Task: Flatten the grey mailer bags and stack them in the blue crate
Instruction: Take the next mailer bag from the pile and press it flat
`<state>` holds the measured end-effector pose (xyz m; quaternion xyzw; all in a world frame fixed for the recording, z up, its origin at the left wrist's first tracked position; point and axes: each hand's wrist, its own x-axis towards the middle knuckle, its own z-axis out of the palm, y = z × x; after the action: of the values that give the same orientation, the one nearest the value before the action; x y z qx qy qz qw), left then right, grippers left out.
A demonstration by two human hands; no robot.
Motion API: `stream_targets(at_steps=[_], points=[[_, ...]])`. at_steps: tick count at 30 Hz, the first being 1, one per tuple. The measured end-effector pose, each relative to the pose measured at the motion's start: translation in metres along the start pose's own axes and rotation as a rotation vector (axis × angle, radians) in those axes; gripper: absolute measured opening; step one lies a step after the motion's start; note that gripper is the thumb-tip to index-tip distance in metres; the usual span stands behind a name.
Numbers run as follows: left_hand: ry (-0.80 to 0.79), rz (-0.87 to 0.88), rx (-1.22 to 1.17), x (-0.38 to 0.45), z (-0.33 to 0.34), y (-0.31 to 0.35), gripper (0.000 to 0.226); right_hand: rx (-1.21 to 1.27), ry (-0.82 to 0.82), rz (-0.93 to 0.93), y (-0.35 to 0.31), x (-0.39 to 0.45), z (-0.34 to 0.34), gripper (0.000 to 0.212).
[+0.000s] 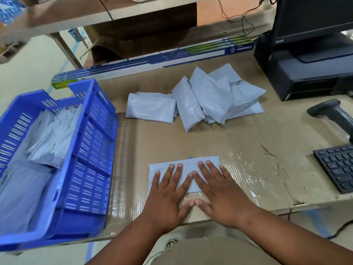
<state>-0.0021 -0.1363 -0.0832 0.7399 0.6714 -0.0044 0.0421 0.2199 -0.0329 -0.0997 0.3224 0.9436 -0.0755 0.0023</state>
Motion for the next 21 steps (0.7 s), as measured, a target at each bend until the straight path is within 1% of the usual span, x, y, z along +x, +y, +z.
stream_targets(at_steps=[7,13,17,19,21], points=[[-0.011,-0.005,-0.028,0.002,0.002,0.000,0.076,0.011,-0.043,-0.021,0.006,0.004,-0.004,0.085],[0.008,-0.049,-0.031,0.032,-0.004,0.004,0.079,0.004,-0.063,0.011,0.034,0.025,-0.021,0.085],[0.057,-0.173,-0.009,0.025,-0.010,-0.015,0.085,-0.041,-0.002,-0.066,0.010,0.040,-0.035,0.083],[0.029,-0.218,-0.019,0.015,-0.006,-0.025,0.085,-0.039,-0.002,-0.117,-0.013,0.053,-0.037,0.080],[-0.004,-0.227,-0.017,0.002,0.001,-0.034,0.082,-0.030,-0.038,-0.141,-0.032,0.064,-0.030,0.079]])
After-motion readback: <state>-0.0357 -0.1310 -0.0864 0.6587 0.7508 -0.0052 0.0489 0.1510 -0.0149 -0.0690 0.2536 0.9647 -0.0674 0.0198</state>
